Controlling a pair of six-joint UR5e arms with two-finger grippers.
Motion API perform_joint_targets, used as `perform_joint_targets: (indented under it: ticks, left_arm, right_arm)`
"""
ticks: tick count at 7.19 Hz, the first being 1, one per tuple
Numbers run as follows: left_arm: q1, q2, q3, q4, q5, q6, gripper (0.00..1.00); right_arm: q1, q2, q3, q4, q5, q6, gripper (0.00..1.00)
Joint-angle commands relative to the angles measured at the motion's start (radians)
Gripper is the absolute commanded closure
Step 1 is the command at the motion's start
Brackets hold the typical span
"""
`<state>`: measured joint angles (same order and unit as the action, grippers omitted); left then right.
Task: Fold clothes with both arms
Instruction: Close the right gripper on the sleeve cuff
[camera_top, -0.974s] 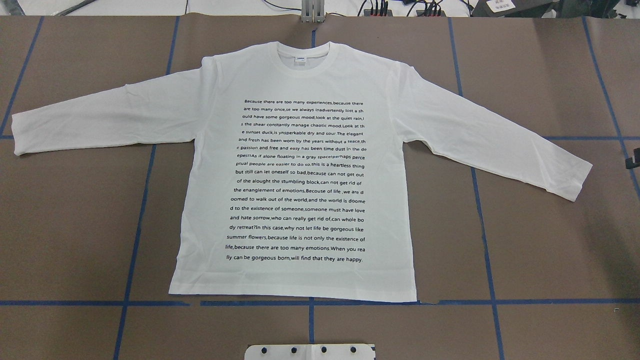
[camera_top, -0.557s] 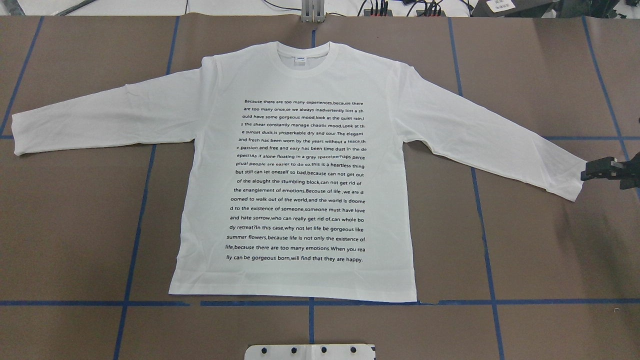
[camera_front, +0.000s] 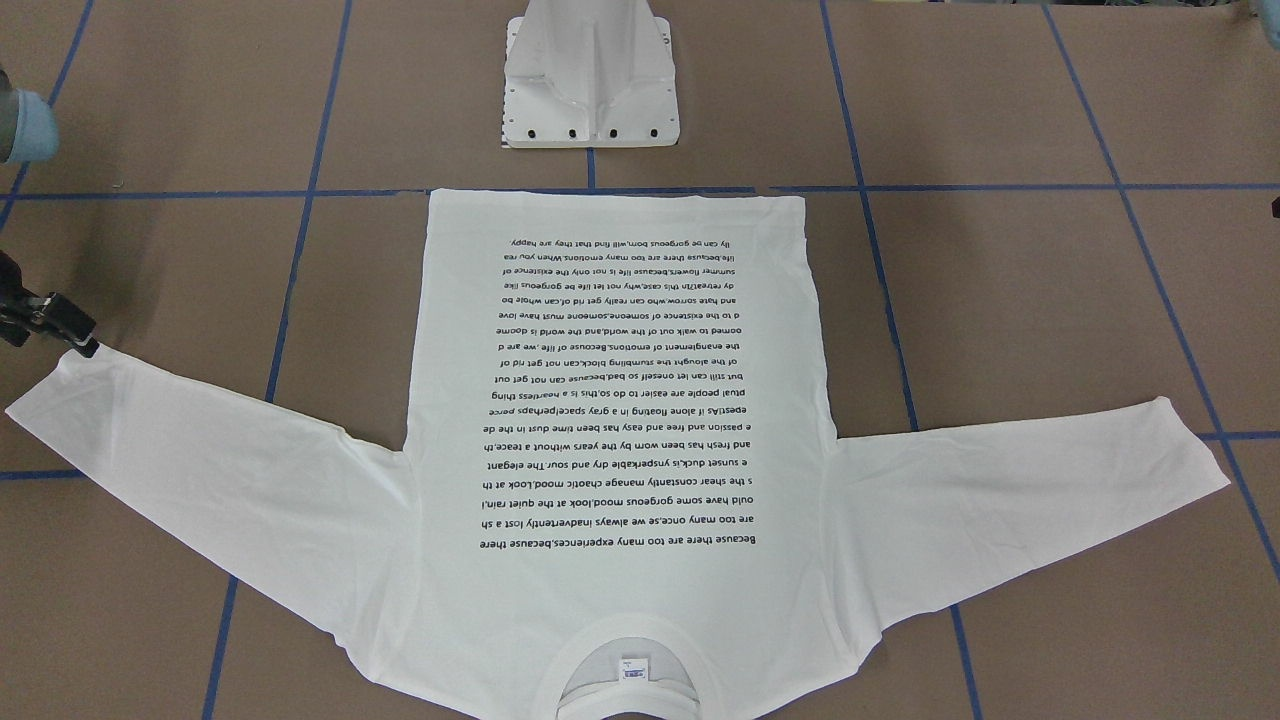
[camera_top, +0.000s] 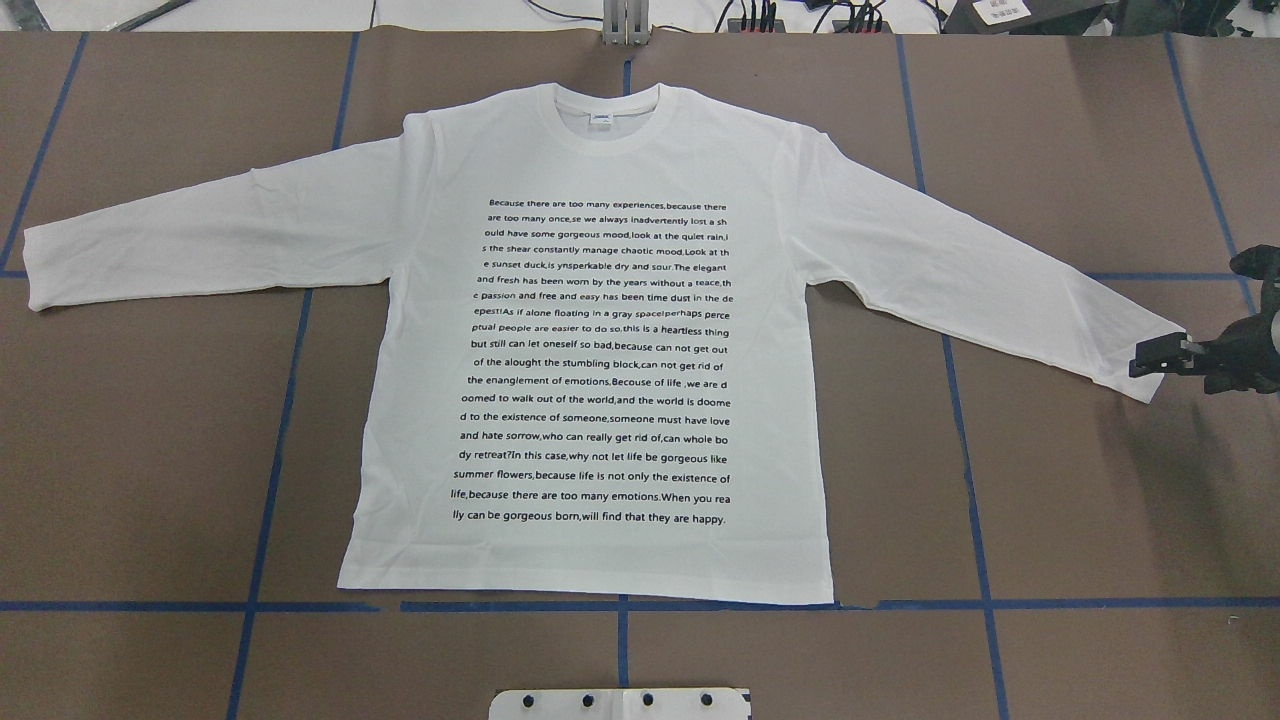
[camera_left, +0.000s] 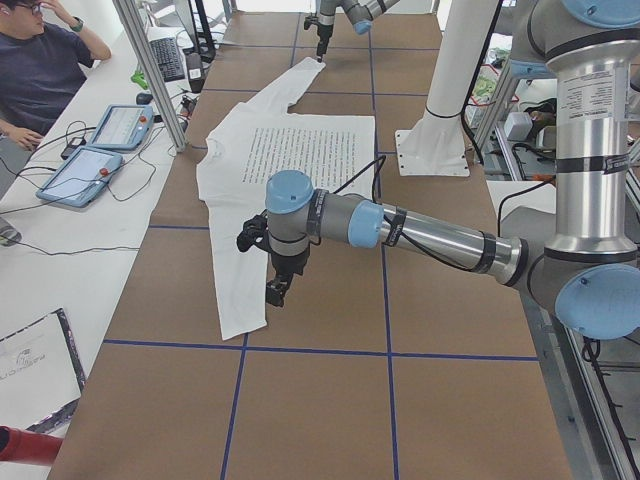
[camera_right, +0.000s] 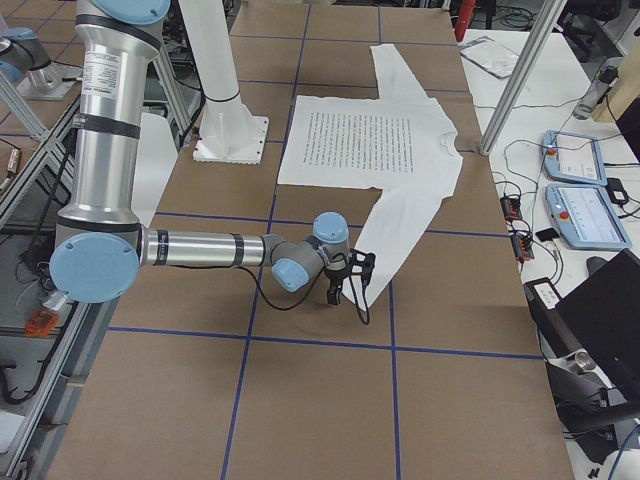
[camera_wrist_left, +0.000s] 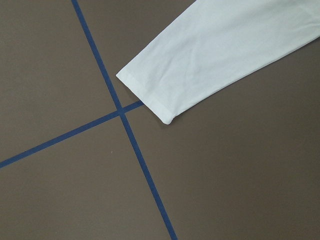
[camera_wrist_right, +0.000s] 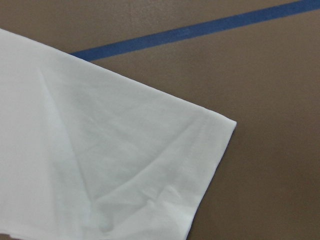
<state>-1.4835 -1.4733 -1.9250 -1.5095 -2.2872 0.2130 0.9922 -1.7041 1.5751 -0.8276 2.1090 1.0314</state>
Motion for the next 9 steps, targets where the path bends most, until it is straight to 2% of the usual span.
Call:
perform_joint_targets:
  ticks: [1, 3, 4, 6, 7, 9]
  left_arm:
    - [-0.001, 0.004, 0.0, -0.002, 0.002, 0.003, 0.0]
    - [-0.004, 0.007, -0.018, 0.0, 0.003, 0.003, 0.0]
    - [-0.007, 0.007, -0.02, 0.0, 0.008, 0.003, 0.0]
    - [-0.009, 0.007, -0.02, 0.0, 0.008, 0.003, 0.0]
    - [-0.009, 0.007, -0.02, 0.0, 0.008, 0.003, 0.0]
    - [-0.009, 0.007, -0.02, 0.002, 0.008, 0.002, 0.0]
  right_arm:
    - [-0.004, 0.027, -0.023, 0.001, -0.004, 0.003, 0.14]
    - [-0.004, 0.032, -0.03, 0.001, -0.004, 0.003, 0.2]
    - [-0.006, 0.034, -0.033, 0.001, -0.003, 0.001, 0.34]
    - [-0.015, 0.031, -0.032, 0.001, -0.003, 0.001, 0.38]
    - [-0.018, 0.031, -0.032, 0.001, -0.003, -0.001, 0.49]
    - [-0.018, 0.031, -0.03, 0.002, -0.001, -0.001, 0.99]
